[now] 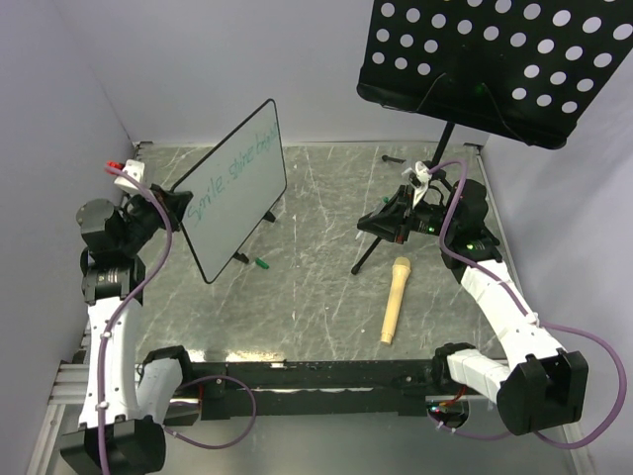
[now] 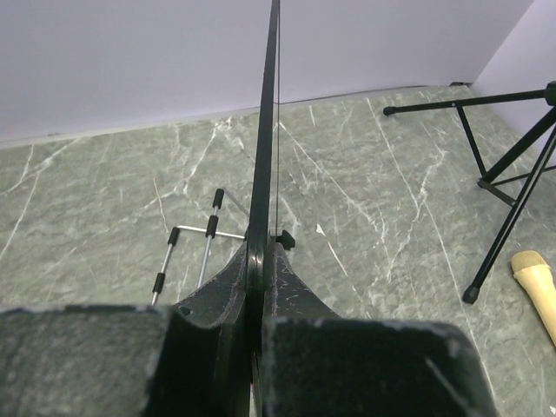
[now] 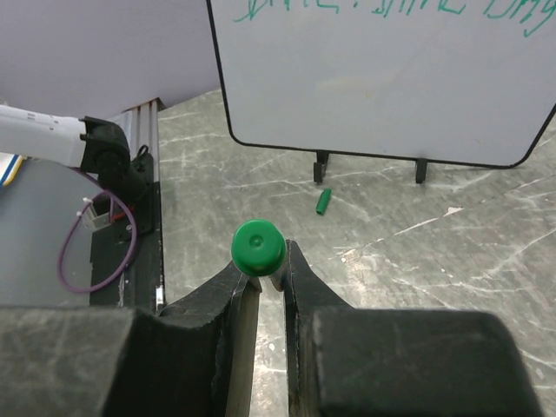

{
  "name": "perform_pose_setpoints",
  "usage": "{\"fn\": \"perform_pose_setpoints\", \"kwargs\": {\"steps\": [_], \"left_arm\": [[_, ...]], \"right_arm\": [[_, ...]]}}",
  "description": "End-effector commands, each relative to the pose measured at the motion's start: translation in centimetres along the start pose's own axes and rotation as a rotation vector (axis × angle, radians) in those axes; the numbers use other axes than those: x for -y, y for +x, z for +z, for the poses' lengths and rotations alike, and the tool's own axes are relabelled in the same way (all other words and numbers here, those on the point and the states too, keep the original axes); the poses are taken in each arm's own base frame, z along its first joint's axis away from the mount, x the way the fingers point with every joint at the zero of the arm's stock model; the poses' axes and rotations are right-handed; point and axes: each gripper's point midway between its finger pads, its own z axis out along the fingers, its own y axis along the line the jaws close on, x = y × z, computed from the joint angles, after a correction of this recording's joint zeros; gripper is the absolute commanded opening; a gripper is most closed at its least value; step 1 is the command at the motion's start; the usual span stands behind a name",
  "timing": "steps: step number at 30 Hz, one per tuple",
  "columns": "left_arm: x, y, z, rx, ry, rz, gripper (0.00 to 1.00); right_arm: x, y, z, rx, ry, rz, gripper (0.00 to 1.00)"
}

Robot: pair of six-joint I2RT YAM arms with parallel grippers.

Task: Write a sentence on the whiteboard
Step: Put down the whiteboard on the whiteboard stand.

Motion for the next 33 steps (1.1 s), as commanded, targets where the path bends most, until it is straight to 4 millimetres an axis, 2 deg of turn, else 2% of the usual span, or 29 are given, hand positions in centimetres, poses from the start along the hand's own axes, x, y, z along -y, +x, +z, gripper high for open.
{"fn": "perform_pose_setpoints", "kwargs": {"steps": [1,5,12,23,28,30,32,33], "left_arm": [[-2.2,1.8,-0.2,-0.023,-0.059,0.006,0.01],[-2.8,3.3,-0.1,-0.032,-0.060,0.006,0.01],[-3.9,4.1,0.3,-0.009,-0.055,0.014,0.01],[-4.2,6.7,0.0,-0.040,-0.032,0.009,0.04],[-4.7,8.0,-0.5,-0.056,-0.078,-0.010,0.14],[-5.0,8.5,-0.7,-0.062,-0.104,-0.028,0.25],[-5.2,8.4,-0.8,-0.064,-0.124,-0.038,0.31],[-5.4,8.7,-0.9,-0.078,-0.138,-0.048,0.38]], "right_arm": [[-0.5,-0.7,-0.2,0.020,-0.019,-0.039,0.00],[-0.6,-0.8,-0.3,0.021,-0.021,-0.042,0.00],[-0.5,-0.8,-0.3,0.022,-0.020,-0.042,0.00],[-0.4,-0.6,-0.3,0.019,-0.021,-0.035,0.00],[-0.4,-0.6,-0.3,0.021,-0.021,-0.036,0.00],[-0.6,-0.7,-0.3,0.021,-0.024,-0.040,0.00],[-0.6,-0.7,-0.3,0.021,-0.026,-0.039,0.00],[-0.5,-0.7,-0.3,0.022,-0.025,-0.037,0.00]]}}
